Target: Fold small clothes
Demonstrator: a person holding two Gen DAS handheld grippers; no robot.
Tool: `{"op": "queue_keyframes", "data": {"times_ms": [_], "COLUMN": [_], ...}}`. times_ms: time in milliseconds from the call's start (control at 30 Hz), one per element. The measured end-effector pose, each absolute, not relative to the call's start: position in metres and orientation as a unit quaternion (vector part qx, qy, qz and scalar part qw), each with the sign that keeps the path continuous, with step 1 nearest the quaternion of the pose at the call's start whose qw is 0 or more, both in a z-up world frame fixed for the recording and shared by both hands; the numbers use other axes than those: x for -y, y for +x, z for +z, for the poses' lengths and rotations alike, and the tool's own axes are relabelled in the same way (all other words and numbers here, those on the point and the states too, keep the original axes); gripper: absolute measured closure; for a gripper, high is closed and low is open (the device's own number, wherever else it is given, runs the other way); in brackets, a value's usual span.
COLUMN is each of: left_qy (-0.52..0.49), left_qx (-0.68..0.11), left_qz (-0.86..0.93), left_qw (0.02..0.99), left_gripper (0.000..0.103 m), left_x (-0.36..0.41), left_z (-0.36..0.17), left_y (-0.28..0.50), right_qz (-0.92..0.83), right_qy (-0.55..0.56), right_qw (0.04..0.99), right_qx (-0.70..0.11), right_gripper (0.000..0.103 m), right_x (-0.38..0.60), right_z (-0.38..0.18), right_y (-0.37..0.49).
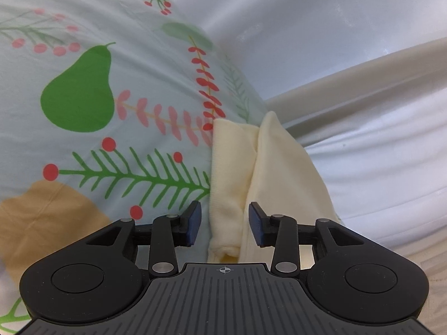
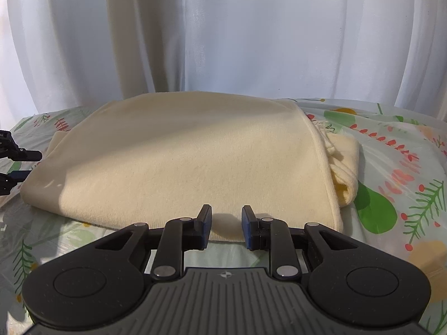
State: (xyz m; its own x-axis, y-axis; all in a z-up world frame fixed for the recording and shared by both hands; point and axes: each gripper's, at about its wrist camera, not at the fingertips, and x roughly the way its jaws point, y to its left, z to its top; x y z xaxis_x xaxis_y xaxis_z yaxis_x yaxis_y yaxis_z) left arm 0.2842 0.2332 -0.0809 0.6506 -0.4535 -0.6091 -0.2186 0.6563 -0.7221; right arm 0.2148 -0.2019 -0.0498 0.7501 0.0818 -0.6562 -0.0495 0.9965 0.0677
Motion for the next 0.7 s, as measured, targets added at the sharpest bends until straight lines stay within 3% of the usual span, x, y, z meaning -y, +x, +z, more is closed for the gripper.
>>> {"op": "queue_keyframes", "data": {"times_ms": [133,167,200,233,267,433,700], "left_qy": [-0.409,-0.41,-0.411,-0.411,-0.411,-0.393,-0.343], "left_qx": [-0.418,-0.418,-0.417,-0.417,-0.416,-0.393,-0.363], "left_qz": [-0.099,-0.097,-0.093,-0.095,-0.098,-0.114,-0.217], "left_qw": [0.805,0.805,0.805,0.805,0.805,0.823,0.839], "left_gripper": [0.063,0.066,0.079,0.085,0.087,0.095,0.095], "left_x": [-0.229,-0.228,-0.227,-0.226,-0.225,-0.215,-0.137], "left_z": [-0.086,-0.086,-0.086,-0.086,-0.086,-0.067,-0.013], "left_y": [0.294,0.296,0.296,0.298,0.298,0.293,0.297], "right_qz": [0.034,0.034,0.034,0.034,0.033,0.02,-0.004], "right_qy": [0.025,0.025,0.024,0.023,0.023,0.034,0.052], "right_qw": [0.935,0.936,0.936,0.937,0.937,0.939,0.944], "right_qx": [-0.351,-0.35,-0.349,-0.348,-0.346,-0.341,-0.325], "right_gripper": [0.081,0.081,0.081,0.081,0.081,0.081,0.081], "right_x": [0.201,0.201,0.201,0.201,0.202,0.209,0.222], "right_z": [-0.051,-0.051,-0.05,-0.05,-0.049,-0.048,-0.041], "right_y": [0.215,0.215,0.215,0.215,0.215,0.214,0.215]}}
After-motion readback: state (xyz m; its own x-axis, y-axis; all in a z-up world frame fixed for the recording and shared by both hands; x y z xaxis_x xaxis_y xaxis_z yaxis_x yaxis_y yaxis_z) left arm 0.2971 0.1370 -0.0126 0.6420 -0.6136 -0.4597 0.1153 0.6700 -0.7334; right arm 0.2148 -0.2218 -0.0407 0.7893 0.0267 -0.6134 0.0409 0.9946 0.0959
